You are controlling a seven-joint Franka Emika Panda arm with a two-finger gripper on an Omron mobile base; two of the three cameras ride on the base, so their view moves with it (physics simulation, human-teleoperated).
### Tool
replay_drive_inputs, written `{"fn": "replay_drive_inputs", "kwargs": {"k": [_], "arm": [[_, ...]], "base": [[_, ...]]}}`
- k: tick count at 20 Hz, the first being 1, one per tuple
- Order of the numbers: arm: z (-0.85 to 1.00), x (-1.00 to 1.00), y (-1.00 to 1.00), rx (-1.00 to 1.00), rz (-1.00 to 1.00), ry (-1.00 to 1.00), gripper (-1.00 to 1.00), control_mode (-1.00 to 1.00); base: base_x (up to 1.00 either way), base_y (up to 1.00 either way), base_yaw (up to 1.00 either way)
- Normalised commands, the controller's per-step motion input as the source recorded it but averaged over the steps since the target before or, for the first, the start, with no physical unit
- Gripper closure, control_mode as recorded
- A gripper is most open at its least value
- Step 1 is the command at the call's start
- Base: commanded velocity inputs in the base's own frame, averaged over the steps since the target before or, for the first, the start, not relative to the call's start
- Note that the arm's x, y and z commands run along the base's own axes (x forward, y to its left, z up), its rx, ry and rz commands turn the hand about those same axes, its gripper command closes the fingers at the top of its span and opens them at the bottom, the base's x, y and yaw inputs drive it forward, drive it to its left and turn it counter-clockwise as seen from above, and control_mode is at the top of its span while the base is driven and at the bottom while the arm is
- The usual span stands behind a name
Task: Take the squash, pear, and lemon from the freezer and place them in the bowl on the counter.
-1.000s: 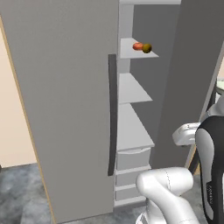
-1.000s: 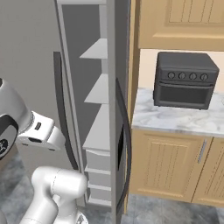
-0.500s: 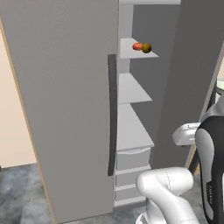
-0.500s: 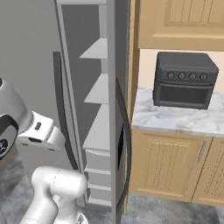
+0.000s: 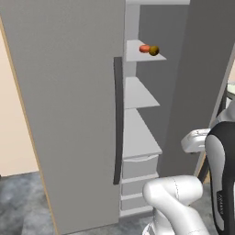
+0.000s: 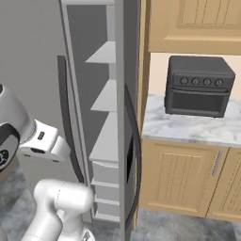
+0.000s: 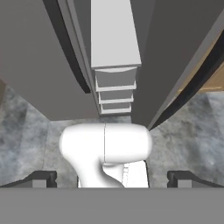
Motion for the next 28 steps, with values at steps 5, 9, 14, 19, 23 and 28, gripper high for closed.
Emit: {"fn": "replay_drive_inputs", "kwargs": {"k": [5,9,14,19,23,28], "arm": [[0.00,0.00,0.00,0.00,0.00,0.00,-1.00,1.00],[0.00,0.00,0.00,0.00,0.00,0.00,-1.00,1.00],[0.00,0.00,0.00,0.00,0.00,0.00,-1.00,1.00],[0.00,0.00,0.00,0.00,0.00,0.00,-1.00,1.00],[0.00,0.00,0.00,0.00,0.00,0.00,-1.00,1.00],[0.00,0.00,0.00,0.00,0.00,0.00,-1.00,1.00]], "base": [[0.11,0.29,0.00],[0.00,0.17,0.00],[-0.10,-0.05,0.00],[-0.43,0.15,0.00],[0.09,0.59,0.00],[0.52,0.35,0.00]]}}
